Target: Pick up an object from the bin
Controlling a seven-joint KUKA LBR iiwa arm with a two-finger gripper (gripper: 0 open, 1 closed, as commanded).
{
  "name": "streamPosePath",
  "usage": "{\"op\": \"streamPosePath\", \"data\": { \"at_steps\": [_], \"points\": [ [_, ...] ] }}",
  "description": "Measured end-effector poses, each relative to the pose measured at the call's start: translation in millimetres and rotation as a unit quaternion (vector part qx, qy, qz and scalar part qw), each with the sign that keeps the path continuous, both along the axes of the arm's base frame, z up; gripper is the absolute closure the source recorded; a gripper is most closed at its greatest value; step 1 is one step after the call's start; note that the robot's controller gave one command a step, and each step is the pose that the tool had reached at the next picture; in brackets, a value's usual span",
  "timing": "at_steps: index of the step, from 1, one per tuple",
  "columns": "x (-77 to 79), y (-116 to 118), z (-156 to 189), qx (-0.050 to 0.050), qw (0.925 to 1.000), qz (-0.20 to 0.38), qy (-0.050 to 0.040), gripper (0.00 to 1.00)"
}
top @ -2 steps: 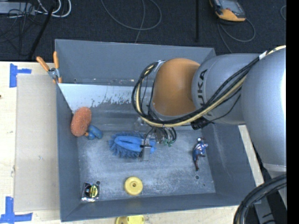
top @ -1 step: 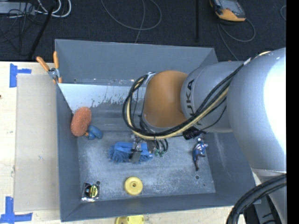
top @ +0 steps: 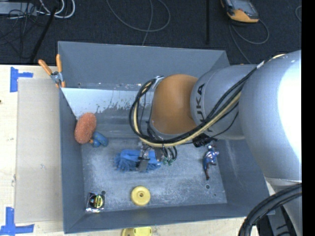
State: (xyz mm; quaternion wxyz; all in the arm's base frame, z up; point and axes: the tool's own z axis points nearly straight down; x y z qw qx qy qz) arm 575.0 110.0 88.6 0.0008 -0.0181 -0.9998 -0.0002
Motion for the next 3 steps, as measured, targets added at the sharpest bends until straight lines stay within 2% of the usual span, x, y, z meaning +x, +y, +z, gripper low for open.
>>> {"op": "streamPosePath", "data": {
  "at_steps": [1, 2, 3],
  "points": [
    [-28.6, 22, 101, 0.000, 0.9999, 0.011, -0.0005, 1.00],
    [-28.6, 22, 101, 0.000, 0.9999, 0.011, -0.0005, 1.00],
    [-65.9, 25, 135, -0.001, 0.9999, 0.017, 0.0034, 1.00]
  ]
}}
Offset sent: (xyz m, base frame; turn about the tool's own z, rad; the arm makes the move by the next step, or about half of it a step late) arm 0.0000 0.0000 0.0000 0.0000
